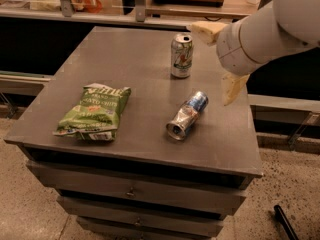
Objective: Knock redbull can over
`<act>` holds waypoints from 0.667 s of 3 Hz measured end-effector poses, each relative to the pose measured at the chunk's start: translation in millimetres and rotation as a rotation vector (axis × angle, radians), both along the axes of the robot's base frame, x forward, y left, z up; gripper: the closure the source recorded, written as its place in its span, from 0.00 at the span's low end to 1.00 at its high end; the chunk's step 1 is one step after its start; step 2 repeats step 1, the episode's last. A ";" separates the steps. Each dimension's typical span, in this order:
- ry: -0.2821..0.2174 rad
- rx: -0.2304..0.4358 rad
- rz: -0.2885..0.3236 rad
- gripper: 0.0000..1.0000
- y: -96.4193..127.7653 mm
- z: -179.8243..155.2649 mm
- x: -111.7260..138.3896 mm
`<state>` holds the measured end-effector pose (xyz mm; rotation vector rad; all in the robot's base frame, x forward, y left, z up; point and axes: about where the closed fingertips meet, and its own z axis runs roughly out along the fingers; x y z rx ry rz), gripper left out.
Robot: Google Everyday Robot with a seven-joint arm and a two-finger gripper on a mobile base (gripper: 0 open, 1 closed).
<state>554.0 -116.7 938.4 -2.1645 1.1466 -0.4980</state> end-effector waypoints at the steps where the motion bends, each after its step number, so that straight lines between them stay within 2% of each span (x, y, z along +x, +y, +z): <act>1: 0.000 0.000 0.000 0.00 0.1 0.0 0.0; 2: 0.000 0.000 0.000 0.00 0.1 0.0 0.0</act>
Offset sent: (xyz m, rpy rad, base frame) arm 0.0000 0.0000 0.0000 0.0000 0.0000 0.0000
